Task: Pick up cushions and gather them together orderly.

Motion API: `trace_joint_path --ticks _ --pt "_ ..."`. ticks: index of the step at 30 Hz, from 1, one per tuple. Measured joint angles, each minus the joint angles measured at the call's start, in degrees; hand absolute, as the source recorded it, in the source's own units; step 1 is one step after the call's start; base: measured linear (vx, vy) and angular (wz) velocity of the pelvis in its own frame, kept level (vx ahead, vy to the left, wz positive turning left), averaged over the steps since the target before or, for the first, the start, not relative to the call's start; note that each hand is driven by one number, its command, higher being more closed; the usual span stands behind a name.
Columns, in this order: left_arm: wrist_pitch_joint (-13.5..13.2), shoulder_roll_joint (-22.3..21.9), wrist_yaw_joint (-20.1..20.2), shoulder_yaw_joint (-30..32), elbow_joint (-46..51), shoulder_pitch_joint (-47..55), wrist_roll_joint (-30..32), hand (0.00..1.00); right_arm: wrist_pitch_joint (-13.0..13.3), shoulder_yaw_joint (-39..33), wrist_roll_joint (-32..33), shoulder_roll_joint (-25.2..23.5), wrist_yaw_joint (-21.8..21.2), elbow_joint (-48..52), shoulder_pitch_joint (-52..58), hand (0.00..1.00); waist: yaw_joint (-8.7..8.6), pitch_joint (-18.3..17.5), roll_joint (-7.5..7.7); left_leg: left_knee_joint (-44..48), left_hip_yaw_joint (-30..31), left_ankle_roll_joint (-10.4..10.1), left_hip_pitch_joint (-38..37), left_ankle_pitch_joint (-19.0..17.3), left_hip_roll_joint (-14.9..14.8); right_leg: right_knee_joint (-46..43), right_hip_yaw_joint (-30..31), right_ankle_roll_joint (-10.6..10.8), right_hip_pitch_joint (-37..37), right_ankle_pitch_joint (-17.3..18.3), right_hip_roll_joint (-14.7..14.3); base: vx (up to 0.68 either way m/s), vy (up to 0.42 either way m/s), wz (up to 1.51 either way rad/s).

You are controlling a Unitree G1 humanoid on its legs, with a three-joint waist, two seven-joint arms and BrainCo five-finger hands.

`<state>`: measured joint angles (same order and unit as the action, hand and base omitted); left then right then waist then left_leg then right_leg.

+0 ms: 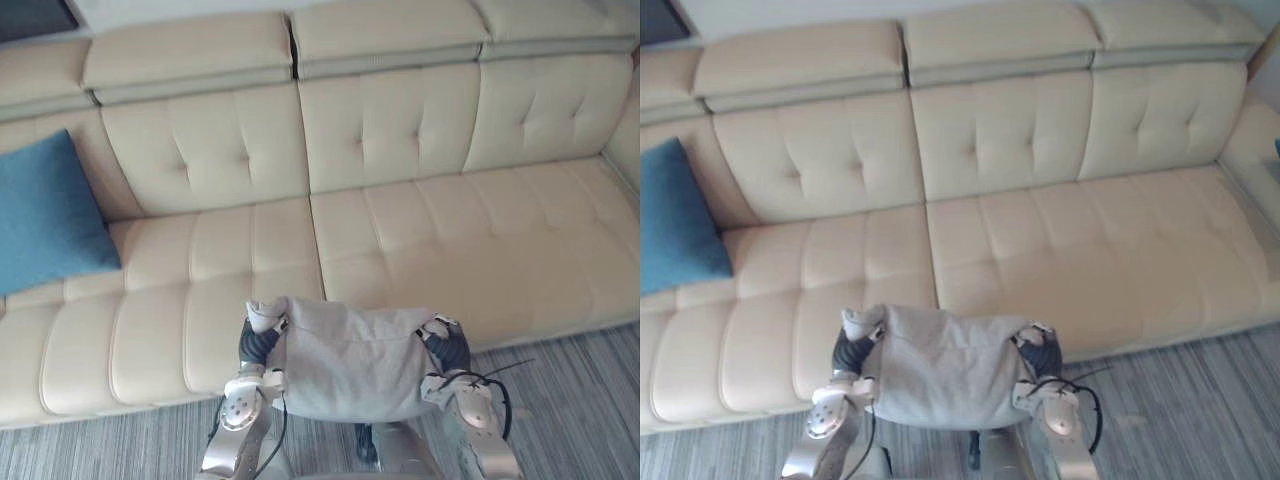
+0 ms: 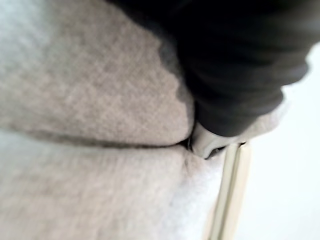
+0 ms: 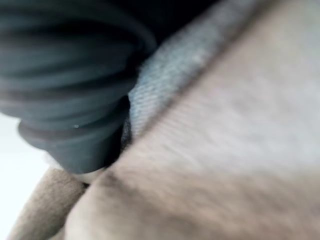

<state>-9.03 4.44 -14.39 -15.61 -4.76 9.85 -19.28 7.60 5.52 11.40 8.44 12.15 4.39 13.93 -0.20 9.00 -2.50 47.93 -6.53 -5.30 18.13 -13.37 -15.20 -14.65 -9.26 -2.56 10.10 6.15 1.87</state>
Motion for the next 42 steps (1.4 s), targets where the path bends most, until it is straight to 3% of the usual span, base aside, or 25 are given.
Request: trace_joint_path --ticks 3,5,6,9,14,18,23,29,34,40,42 --pt "0.1 -1.3 0.8 0.0 1.6 -0.1 0.1 1.0 0.5 -1.4 0.0 0.0 0.2 1.6 -0.5 1.0 0.61 -0.1 0.14 -14.9 -1.4 1.0 0.1 -0.8 4.4 2.1 -1.2 0.2 -2.4 0.0 0.8 0.14 0.087 0.22" --pt "0.0 -0.9 0.8 0.1 2.6 -0.3 0.1 1.0 0.8 -2.0 -0.1 -0.8 0.3 1.0 -0.6 1.0 1.61 -0.6 -0.07 -24.6 0.0 1.7 -1.8 3.8 6.5 2.0 -0.5 2.2 -2.5 0.9 0.2 0.13 0.167 -0.11" --pt "0.4 0.0 0.8 0.1 2.9 -0.1 0.1 1.0 -0.1 -2.7 -0.1 -3.4 0.3 0.7 0.4 1.0 2.1 -1.3 1.29 -27.0 -0.8 2.2 -3.5 4.6 7.8 3.0 0.5 3.2 -3.4 0.3 1.2 0.14 0.149 -0.12" --pt "0.4 0.2 0.8 0.1 3.3 0.5 0.1 1.0 -0.3 -2.9 -0.2 -5.9 0.3 0.8 2.6 1.0 2.3 -2.1 2.66 -29.3 -2.6 2.6 -7.3 4.9 9.6 4.6 1.4 4.4 -6.1 0.4 3.0 0.13 0.114 -0.07" --pt "0.4 1.1 0.8 0.1 4.8 0.6 0.1 1.0 -0.4 -2.8 -0.3 -6.8 0.3 0.7 1.8 1.0 3.28 -3.6 4.51 -32.5 -7.3 3.3 -10.3 4.6 11.2 4.5 6.6 6.1 -4.9 0.4 4.4 0.04 0.076 -0.46" --pt "0.6 1.5 0.8 -0.1 4.8 0.6 0.1 1.0 -0.2 -2.8 -0.8 -6.0 0.3 -2.2 -1.0 1.0 2.07 -3.7 5.46 -33.0 -7.0 3.6 -10.2 4.8 12.0 2.7 7.2 6.6 -2.8 0.8 5.0 -0.02 0.015 -0.14" --pt "0.8 2.9 0.5 -0.2 4.7 -1.4 0.1 1.0 -0.4 -2.7 -2.5 -4.6 0.8 -8.5 -6.3 1.0 1.91 -3.4 5.95 -37.2 -5.4 5.1 -10.0 7.9 14.0 5.8 7.2 7.3 -3.2 -1.2 5.7 -0.04 0.028 0.13" --pt "0.6 4.9 -1.8 0.0 4.6 -5.9 0.2 1.0 -0.6 -1.9 -2.6 -3.3 1.3 -10.0 -13.0 1.0 2.45 -3.3 6.17 -42.8 -3.0 5.3 -9.9 11.6 15.5 10.9 4.9 7.6 -4.2 -4.1 6.5 -0.05 0.029 0.24" --pt "0.6 7.4 -4.8 1.0 0.4 -19.5 1.2 1.0 -1.0 -1.3 -2.7 -0.1 3.0 -15.7 -28.0 1.0 2.39 -1.9 5.88 -46.4 -0.5 5.2 -6.9 16.0 15.5 12.6 2.3 7.0 -1.9 -6.2 6.0 -0.07 -0.02 0.25" --pt "-0.3 14.3 -11.6 5.2 -11.5 -50.2 1.2 1.0 -1.3 -1.5 -3.8 4.7 8.8 -27.3 -59.4 1.0 1.95 5.1 4.45 -48.9 1.1 4.7 2.1 21.8 14.4 11.7 0.8 5.9 8.0 -9.4 4.9 -0.14 -0.021 0.09" --pt "-1.0 15.2 -12.6 5.6 -13.3 -54.7 1.2 1.0 -1.4 -2.4 -4.3 5.4 9.5 -28.3 -63.8 1.0 1.89 6.2 4.08 -50.0 1.2 4.7 3.3 22.9 14.3 11.2 0.6 5.9 9.8 -9.6 4.9 -0.08 -0.013 0.06"
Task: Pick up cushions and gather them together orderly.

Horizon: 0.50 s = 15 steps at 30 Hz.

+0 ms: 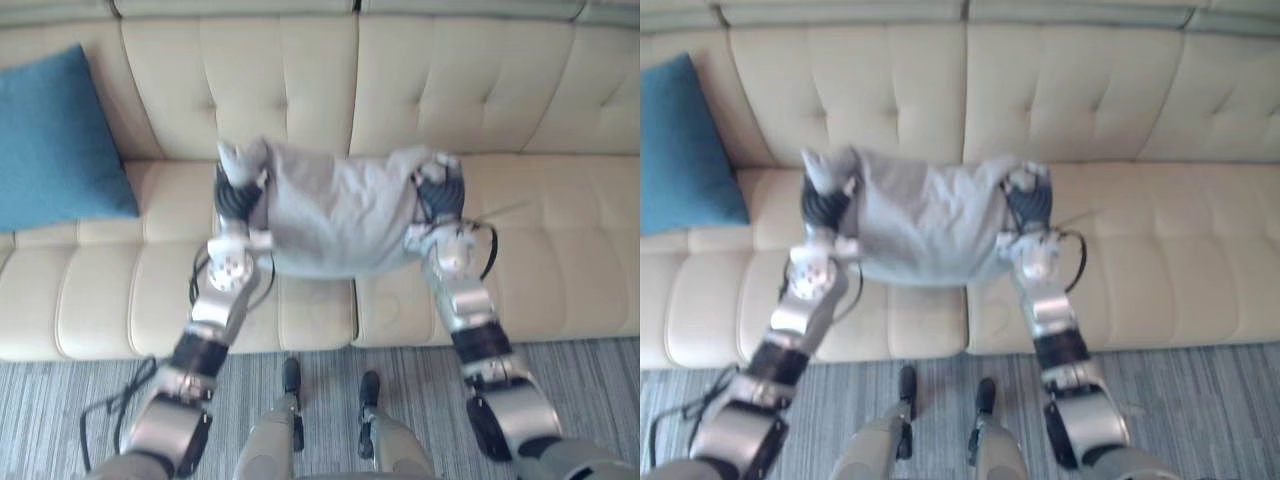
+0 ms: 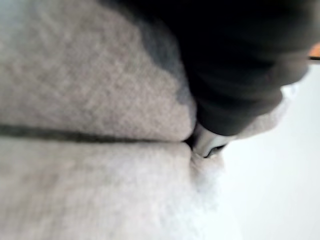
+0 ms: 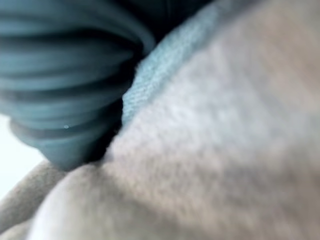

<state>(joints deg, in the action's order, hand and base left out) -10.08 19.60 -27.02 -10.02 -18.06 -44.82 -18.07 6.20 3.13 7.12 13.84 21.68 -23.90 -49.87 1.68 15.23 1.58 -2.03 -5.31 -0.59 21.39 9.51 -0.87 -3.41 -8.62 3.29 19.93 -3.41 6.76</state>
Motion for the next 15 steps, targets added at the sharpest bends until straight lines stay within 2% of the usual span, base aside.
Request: trace_joint_path --ticks 2,4,9,15 --pt "-1.5 1.4 -1.2 0.1 -4.3 -6.7 -0.1 1.0 0.0 -1.2 -1.1 0.8 2.3 -2.2 -7.1 1.0 -0.31 1.8 -1.0 -2.3 0.6 -0.2 1.3 1.8 0.1 -0.5 -0.4 0.0 2.4 -0.1 0.0 -0.04 -0.007 0.1" --pt "-2.1 2.8 -1.5 0.1 -7.8 -11.3 -0.7 1.0 0.0 -1.2 -2.2 1.7 3.7 -4.3 -12.0 1.0 -0.72 2.2 -1.42 -3.1 0.9 -0.4 3.5 2.8 0.2 -0.8 -0.6 0.1 4.9 -0.3 0.1 -0.01 -0.004 0.07" --pt "-3.2 5.6 0.3 -0.1 -18.0 -23.0 -3.7 1.0 0.0 -2.9 -2.5 2.7 6.1 -12.8 -24.4 1.0 -2.06 6.8 -1.97 -3.8 1.3 -0.5 7.2 3.9 0.6 -1.0 -1.0 0.4 8.9 -0.9 0.4 0.01 0.001 0.01" --pt "-4.9 5.3 1.4 0.7 -18.5 -26.2 -4.6 1.0 0.1 -3.7 -1.3 4.5 6.4 -15.5 -27.9 1.0 -2.3 9.4 -2.44 -3.8 1.3 -0.6 9.7 3.9 0.5 -1.4 -0.2 0.3 11.8 -0.9 0.3 0.06 0.001 -0.03"
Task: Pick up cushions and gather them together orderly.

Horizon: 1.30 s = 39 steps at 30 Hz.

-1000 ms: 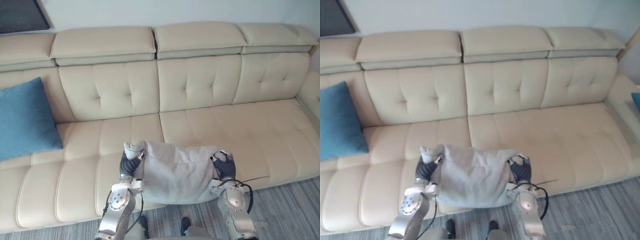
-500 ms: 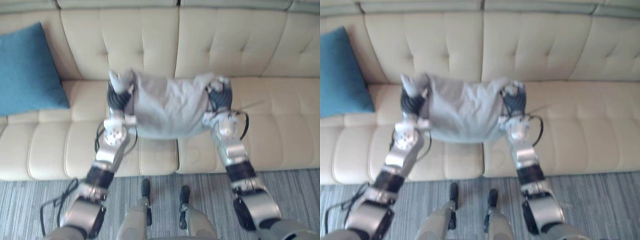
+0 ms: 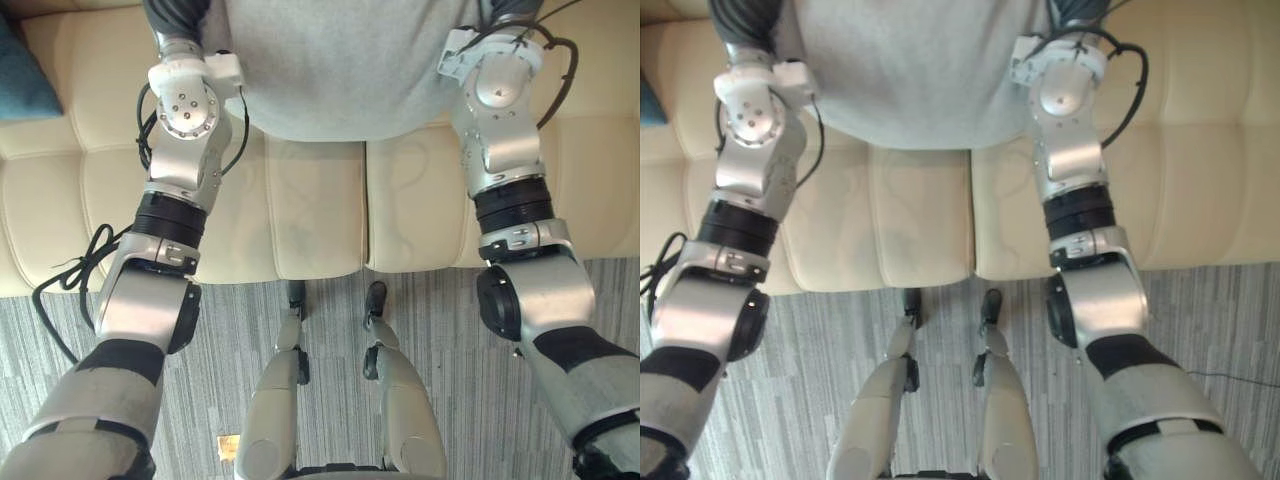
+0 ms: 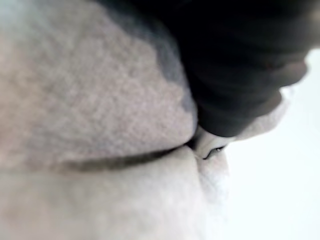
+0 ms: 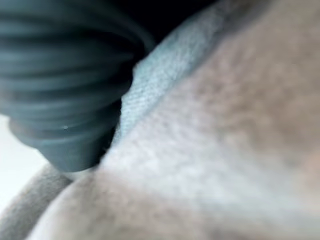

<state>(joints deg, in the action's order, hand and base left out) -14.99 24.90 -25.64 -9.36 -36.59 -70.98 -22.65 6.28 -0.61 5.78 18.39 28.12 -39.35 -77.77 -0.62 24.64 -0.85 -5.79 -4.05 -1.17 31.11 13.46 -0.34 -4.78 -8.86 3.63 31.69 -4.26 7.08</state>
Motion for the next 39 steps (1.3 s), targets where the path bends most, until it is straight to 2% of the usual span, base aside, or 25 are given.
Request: trace_joint_path --ticks 3,4,5,6,10,14,20,25,30,34,39 --pt "-0.1 -0.3 -0.1 0.8 0.0 -0.7 0.0 1.0 0.0 -0.2 1.1 0.0 0.0 0.0 -0.4 1.0 0.02 0.0 0.0 0.0 0.0 0.0 -0.1 0.0 -0.1 -0.8 0.5 0.0 0.4 0.0 0.0 0.05 0.003 -0.04" --pt "0.0 -0.5 -0.1 0.9 -0.1 -1.0 0.1 0.0 0.0 -0.4 1.2 0.0 0.0 -0.3 -0.5 1.0 0.0 0.0 0.0 0.0 0.0 0.0 -0.1 0.0 -0.2 -0.8 0.6 0.0 0.4 0.0 -0.1 0.05 0.008 0.02" --pt "0.3 -0.8 -0.2 0.9 -0.3 -1.3 0.1 0.0 0.0 -0.8 1.3 0.0 0.0 -0.6 -0.6 1.0 -0.01 0.0 -0.03 0.0 0.0 0.0 0.0 0.0 -0.1 -0.8 0.8 0.0 0.4 0.0 -0.1 0.04 0.008 0.02" --pt "0.3 -0.8 -0.3 0.8 -0.7 -1.6 0.1 0.0 0.1 -1.0 1.5 0.0 0.0 -1.1 -0.8 0.0 0.0 0.0 -0.04 0.0 0.1 0.0 0.0 0.0 -0.1 -0.8 0.7 0.0 0.4 0.0 0.0 0.0 0.0 0.0" --pt "1.1 0.4 -0.6 0.7 -6.3 -7.5 0.1 0.0 0.2 -1.6 3.4 1.1 1.0 -7.0 -6.3 0.0 -0.11 1.3 -0.05 0.0 0.7 0.0 0.0 0.0 -0.1 -0.8 0.5 0.0 0.5 0.0 0.0 0.0 0.0 0.0" --pt "2.0 4.3 -0.3 -0.9 -10.3 -16.8 0.1 0.0 0.4 -1.7 7.0 5.3 1.2 -9.5 -13.3 0.0 -0.2 3.3 -0.09 0.0 1.7 -1.8 3.6 1.7 -0.2 -0.8 0.3 -0.2 3.8 -0.7 -0.1 -0.05 0.008 0.05" --pt "4.3 6.0 1.1 -1.3 -13.1 -21.1 0.1 0.0 0.0 0.5 14.4 8.4 -1.2 -9.5 -15.0 0.0 0.28 3.5 -0.12 0.0 1.2 -1.9 4.9 2.5 -0.7 0.5 0.3 -0.4 4.5 -2.3 -0.4 -0.02 0.0 -0.04" --pt "4.6 6.1 1.5 -1.3 -13.8 -21.8 -1.0 0.0 -0.9 4.0 19.2 11.3 -3.3 -9.3 -15.7 0.0 1.06 3.5 -0.12 0.0 0.6 -2.3 5.0 2.8 -1.5 1.1 0.3 -0.8 4.5 -3.0 -1.2 0.01 -0.021 -0.06" --pt "4.6 8.4 3.4 -0.9 -13.8 -21.8 -5.8 0.0 -1.6 5.6 22.3 15.5 -3.8 -7.9 -16.5 0.0 1.36 3.5 -0.12 0.0 0.5 -2.5 4.9 2.9 -2.4 1.1 0.1 -1.4 4.5 -3.4 -2.0 0.01 -0.026 -0.03" --pt "4.4 10.8 5.0 2.2 -13.7 -21.7 -11.7 0.0 -1.7 5.5 23.9 20.7 -4.4 -6.1 -16.4 0.0 1.46 3.5 -0.12 0.0 -0.1 -2.8 4.2 3.2 -2.9 1.2 0.1 -1.7 3.9 -3.6 -2.4 0.0 -0.011 -0.07" --pt "4.0 11.4 6.4 3.4 -12.7 -20.3 -16.3 0.0 -1.6 5.1 24.9 21.7 -4.4 -5.9 -15.4 0.0 1.51 3.5 -0.11 0.0 -0.3 -2.8 1.9 3.1 -3.3 1.4 0.2 -1.8 1.8 -3.6 -2.8 -0.01 -0.003 -0.02"
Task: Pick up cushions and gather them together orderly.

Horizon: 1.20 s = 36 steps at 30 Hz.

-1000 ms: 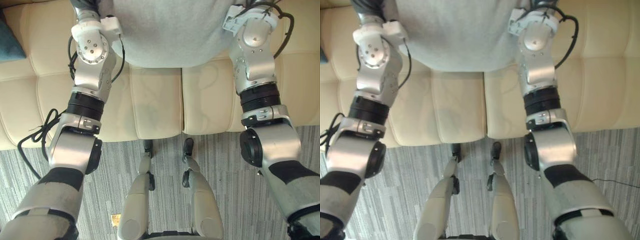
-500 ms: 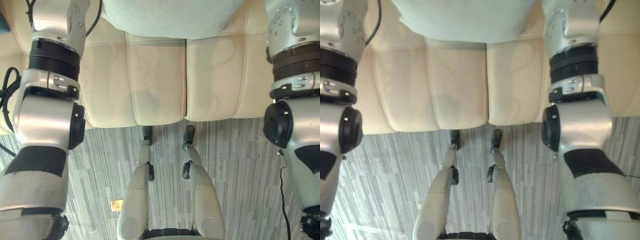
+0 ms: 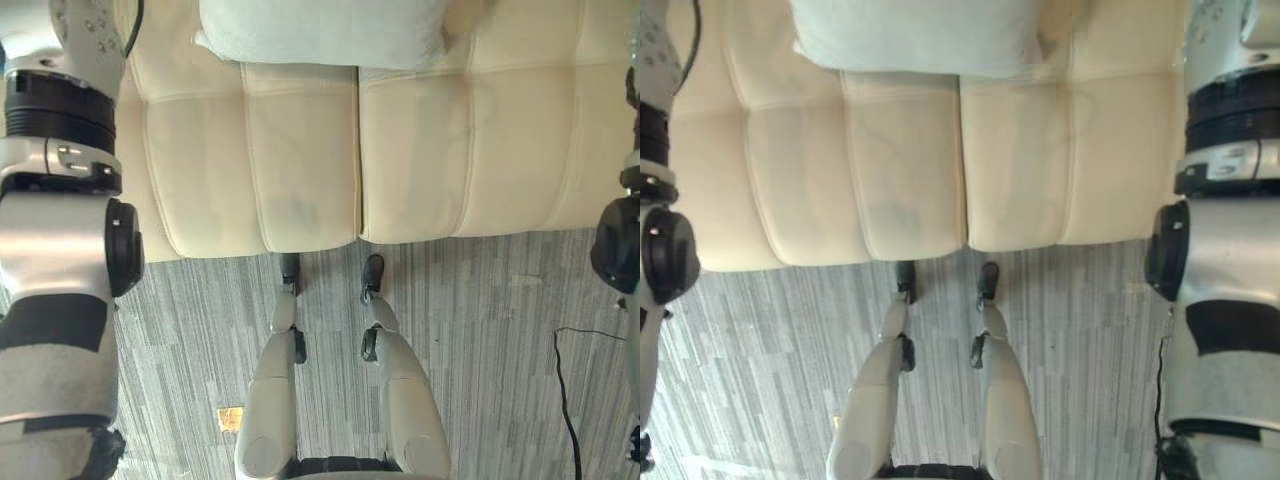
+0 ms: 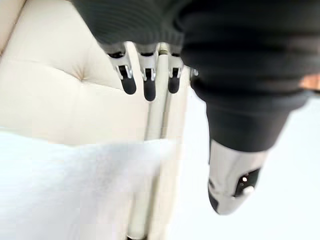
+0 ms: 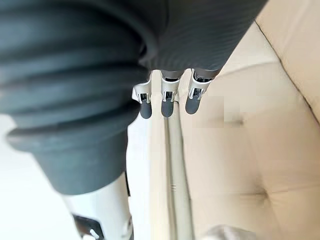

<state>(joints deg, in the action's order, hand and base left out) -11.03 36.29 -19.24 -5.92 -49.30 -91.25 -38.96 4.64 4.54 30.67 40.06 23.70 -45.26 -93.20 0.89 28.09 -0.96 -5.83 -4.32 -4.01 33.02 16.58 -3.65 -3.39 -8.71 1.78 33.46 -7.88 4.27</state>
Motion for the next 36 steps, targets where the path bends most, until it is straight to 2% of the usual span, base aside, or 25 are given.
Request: trace_joint_path --ticks 3,5,8,10,12,13,15,17,20,21,22,24,26,29,32,36 --pt "-0.3 0.0 0.7 0.5 2.7 1.8 -0.7 0.0 0.3 -2.0 0.8 0.2 0.1 3.4 3.1 0.0 0.05 0.0 0.0 0.0 0.1 -0.2 -0.9 -0.2 -0.3 1.0 -0.1 -0.4 -1.6 -0.3 -0.4 0.0 0.0 0.0" --pt "-1.3 -0.1 0.6 1.9 7.8 6.6 -0.7 0.0 0.9 -3.1 0.8 0.2 0.9 7.2 6.7 0.0 0.36 -0.4 -0.06 0.0 0.2 -0.9 -1.3 -1.1 -0.6 1.3 -0.1 -0.4 -2.0 -0.3 -0.6 0.0 0.0 0.0" --pt "-2.2 -1.6 0.3 4.1 14.6 14.3 -0.4 0.0 1.3 -5.2 0.7 0.1 1.2 13.3 13.1 0.0 0.56 -0.3 -0.14 0.0 0.4 -0.1 -3.0 -0.7 -0.7 2.0 -0.3 -0.8 -4.1 -0.5 -0.8 0.01 0.002 0.03" --pt "-2.6 -5.1 -0.6 4.6 18.3 24.7 0.3 0.0 2.0 -5.5 0.0 -1.6 1.0 18.1 23.2 0.0 0.5 -3.7 -0.28 0.0 0.7 -1.1 -3.9 -2.2 -0.6 1.2 -0.1 -0.3 -4.8 1.5 -0.8 0.06 0.001 0.1" --pt "-3.0 -10.5 -0.8 6.8 24.4 36.8 2.3 0.0 2.8 -8.6 -2.2 -5.2 0.2 24.1 34.7 0.0 0.47 -4.6 -0.38 0.0 1.3 -1.2 -5.7 -2.5 -0.5 -0.6 -0.1 -0.2 -5.9 3.1 -0.6 0.1 -0.002 0.06" --pt "-3.1 -12.0 -0.8 7.2 25.4 39.2 3.0 0.0 3.0 -9.5 -2.7 -6.3 -0.3 24.9 37.3 0.0 0.46 -4.6 -0.39 0.0 1.5 -1.2 -6.1 -2.5 -0.4 -0.7 -0.1 -0.2 -6.3 3.3 -0.5 0.11 -0.009 0.11" --pt "-2.8 -19.2 -0.6 7.2 27.5 51.4 6.7 0.0 2.8 -13.3 -5.4 -12.7 -2.2 26.2 49.8 0.0 0.35 -4.6 -0.38 0.0 2.0 -1.2 -8.3 -2.5 0.1 -0.9 -0.2 -0.1 -8.5 4.0 -0.5 0.13 -0.02 0.12" --pt "-2.0 -22.7 -0.1 7.1 27.7 57.8 8.7 0.0 2.5 -14.1 -7.5 -16.7 -3.5 26.2 56.0 0.0 0.2 -4.6 -0.39 0.0 2.3 -1.2 -9.4 -2.5 0.3 -0.9 -0.2 -0.1 -9.6 4.4 -0.4 0.11 -0.037 0.04" --pt "0.4 -29.6 3.5 6.0 27.6 72.0 13.1 0.0 1.8 -15.2 -12.8 -26.9 -7.9 26.7 71.4 0.0 -0.08 -4.7 -0.33 0.0 3.2 -1.2 -12.9 -2.5 0.5 -1.0 -0.4 -0.1 -13.5 5.7 -0.3 0.07 -0.049 0.09" --pt "0.7 -30.4 4.1 5.8 27.6 74.2 14.0 0.0 1.7 -15.2 -13.3 -28.3 -8.5 26.7 74.0 0.0 -0.09 -4.9 -0.36 0.0 3.3 -1.2 -13.5 -2.8 0.5 -1.2 -0.4 -0.2 -14.0 6.3 -0.3 0.04 -0.052 0.05" --pt "1.5 -31.6 6.1 5.2 26.5 79.9 16.6 0.0 1.2 -15.2 -15.5 -31.6 -10.3 26.6 80.4 0.0 0.02 -6.2 -0.95 0.0 3.2 -0.2 -15.1 -5.6 -0.4 -2.5 -0.4 -0.2 -15.0 7.6 -0.8 0.0 0.0 0.0" --pt "2.5 -31.8 7.6 4.8 23.4 83.7 18.8 0.0 0.9 -15.2 -17.5 -34.1 -11.6 26.5 85.8 0.0 0.16 -8.2 -0.93 0.0 3.1 -0.7 -16.4 -6.1 -0.4 -3.4 -0.5 -0.2 -15.9 8.4 -0.7 0.01 -0.012 0.02" --pt "3.7 -33.2 9.5 6.1 17.5 90.1 21.5 0.0 0.4 -15.2 -20.1 -36.8 -13.3 25.5 94.0 0.0 0.48 -13.4 -0.83 -0.1 2.8 -0.7 -18.7 -7.1 -0.6 -3.4 -0.5 0.3 -18.1 9.8 -0.6 0.04 -0.016 0.0" --pt "4.8 -33.8 10.9 8.0 8.9 94.7 25.7 0.0 0.2 -15.5 -22.9 -37.7 -14.4 18.5 98.4 0.0 0.58 -18.1 -0.76 -0.1 2.5 -0.4 -22.4 -8.2 -0.5 -2.2 -0.5 0.8 -22.1 10.6 -0.5 0.06 0.009 -0.02" --pt "5.4 -34.3 11.7 9.6 2.3 96.5 29.6 0.0 0.0 -15.7 -24.6 -37.8 -15.1 11.3 99.6 0.0 0.58 -20.8 -0.74 -0.4 2.3 -0.4 -24.2 -8.5 -0.6 -1.0 -0.4 0.9 -24.3 10.6 -0.6 0.01 0.002 0.0" --pt "6.0 -34.5 11.7 11.2 -3.4 97.2 33.7 0.0 -0.7 -17.2 -25.0 -37.9 -15.8 2.8 99.6 0.0 0.58 -22.2 -0.48 -0.4 2.0 -0.4 -25.5 -8.6 -0.6 -0.2 0.0 1.3 -26.0 10.4 -0.7 0.0 0.0 0.0"
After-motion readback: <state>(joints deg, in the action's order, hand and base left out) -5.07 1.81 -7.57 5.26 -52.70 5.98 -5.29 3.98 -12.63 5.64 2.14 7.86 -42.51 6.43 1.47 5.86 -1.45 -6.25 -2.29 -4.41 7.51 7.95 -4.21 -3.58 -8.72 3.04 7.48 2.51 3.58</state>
